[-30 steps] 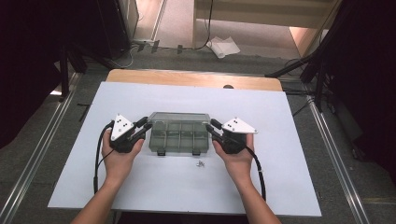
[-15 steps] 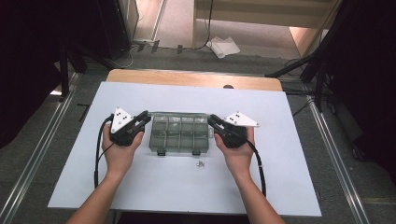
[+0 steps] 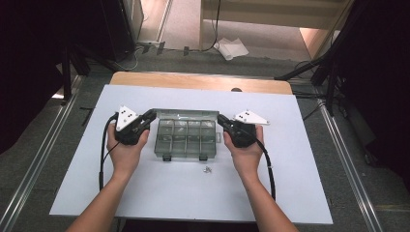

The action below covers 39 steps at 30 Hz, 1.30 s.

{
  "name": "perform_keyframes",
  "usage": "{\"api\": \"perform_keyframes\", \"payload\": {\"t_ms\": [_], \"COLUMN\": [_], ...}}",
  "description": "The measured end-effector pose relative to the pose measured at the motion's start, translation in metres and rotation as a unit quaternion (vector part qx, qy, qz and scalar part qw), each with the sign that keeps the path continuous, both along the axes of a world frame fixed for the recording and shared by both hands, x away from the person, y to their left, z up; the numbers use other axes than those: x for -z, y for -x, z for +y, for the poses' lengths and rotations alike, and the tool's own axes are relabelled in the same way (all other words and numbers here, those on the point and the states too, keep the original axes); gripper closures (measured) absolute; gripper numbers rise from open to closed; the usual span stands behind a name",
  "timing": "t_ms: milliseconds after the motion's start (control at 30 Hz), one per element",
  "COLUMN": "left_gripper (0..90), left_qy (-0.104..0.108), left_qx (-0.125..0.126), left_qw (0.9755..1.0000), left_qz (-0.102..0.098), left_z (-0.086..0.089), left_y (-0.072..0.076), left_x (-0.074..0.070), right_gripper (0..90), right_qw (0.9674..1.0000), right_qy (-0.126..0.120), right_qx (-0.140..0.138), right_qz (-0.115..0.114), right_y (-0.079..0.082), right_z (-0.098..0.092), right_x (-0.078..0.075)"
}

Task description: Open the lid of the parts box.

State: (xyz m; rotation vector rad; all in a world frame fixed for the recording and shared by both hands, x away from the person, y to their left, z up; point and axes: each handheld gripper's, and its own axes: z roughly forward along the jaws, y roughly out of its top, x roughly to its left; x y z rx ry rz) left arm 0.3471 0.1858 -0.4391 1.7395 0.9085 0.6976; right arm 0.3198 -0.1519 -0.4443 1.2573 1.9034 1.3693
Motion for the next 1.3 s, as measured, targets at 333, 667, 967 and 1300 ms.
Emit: {"api": "perform_keyframes", "payload": {"t_ms": [333, 667, 967, 1300], "left_gripper": [82.1, 82.1, 81.5, 81.9], "left_qy": [0.004, 0.006, 0.018, 0.027], "left_qx": [0.000, -0.002, -0.009, -0.020], "left_qw": [1.0000, 1.0000, 0.9996, 0.9989], "left_qz": [0.003, 0.003, 0.021, 0.032], "left_z": [-0.001, -0.002, -0.003, -0.006], "left_y": [-0.005, -0.009, -0.017, -0.027], "left_x": [0.001, -0.001, 0.001, 0.008], "right_gripper": [77.8, 82.0, 82.5, 82.9], "right_qw": [0.9999, 0.9996, 0.9995, 0.9996], "right_qy": [0.006, 0.014, 0.010, 0.006], "right_qx": [0.009, 0.022, 0.027, 0.026], "right_qz": [-0.008, -0.015, -0.011, -0.010], "right_y": [-0.009, -0.015, -0.020, -0.027], "right_z": [0.006, 0.006, 0.007, 0.005], "right_x": [-0.001, -0.002, -0.003, -0.004]}}
